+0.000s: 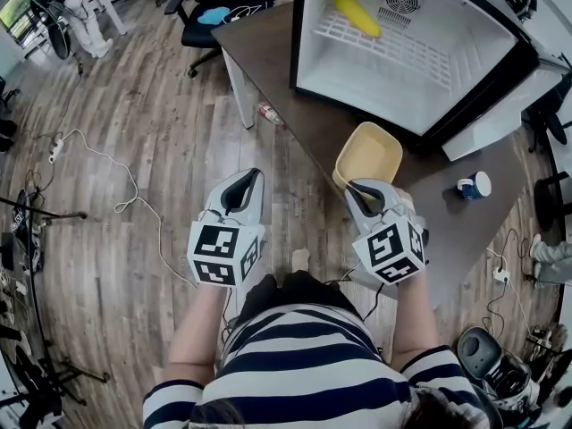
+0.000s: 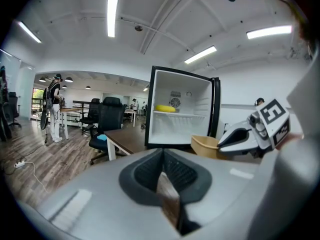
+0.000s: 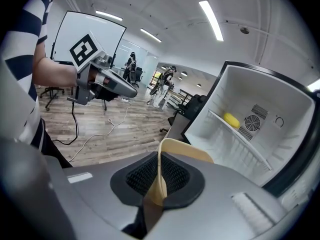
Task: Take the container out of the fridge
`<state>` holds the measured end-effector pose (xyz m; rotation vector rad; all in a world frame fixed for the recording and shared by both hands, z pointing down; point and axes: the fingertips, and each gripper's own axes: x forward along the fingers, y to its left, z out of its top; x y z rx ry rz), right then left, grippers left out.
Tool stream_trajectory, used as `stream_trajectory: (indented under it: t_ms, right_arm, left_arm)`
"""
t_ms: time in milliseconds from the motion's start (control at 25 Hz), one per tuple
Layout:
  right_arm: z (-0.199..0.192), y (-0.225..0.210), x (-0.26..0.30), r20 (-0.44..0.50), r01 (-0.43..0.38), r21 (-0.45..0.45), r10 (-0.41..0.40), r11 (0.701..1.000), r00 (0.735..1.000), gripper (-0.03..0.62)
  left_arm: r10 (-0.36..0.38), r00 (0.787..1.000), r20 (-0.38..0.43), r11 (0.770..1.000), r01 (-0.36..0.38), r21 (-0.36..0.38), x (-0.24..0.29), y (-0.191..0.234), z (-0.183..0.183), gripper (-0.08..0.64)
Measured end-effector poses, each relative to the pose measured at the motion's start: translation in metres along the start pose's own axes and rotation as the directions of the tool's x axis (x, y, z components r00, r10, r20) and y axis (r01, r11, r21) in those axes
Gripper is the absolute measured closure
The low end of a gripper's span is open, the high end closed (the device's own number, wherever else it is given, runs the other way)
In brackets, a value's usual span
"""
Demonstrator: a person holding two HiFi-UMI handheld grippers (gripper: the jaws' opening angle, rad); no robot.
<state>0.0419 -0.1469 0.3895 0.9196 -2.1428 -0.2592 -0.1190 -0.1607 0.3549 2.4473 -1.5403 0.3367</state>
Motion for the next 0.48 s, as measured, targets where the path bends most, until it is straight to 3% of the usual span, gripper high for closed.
stream_trajectory:
  t_ms: [480]
  right_arm:
    - [0.0081,0.0076,0.0001,-0.001,-0.012,-0.012,0.012,1.000,1.000,0.574]
  left_arm:
    - [0.012,1.000,0.007,1.000,-0.012,-0.003,-0.0106,0.0063,0.0026,0.560]
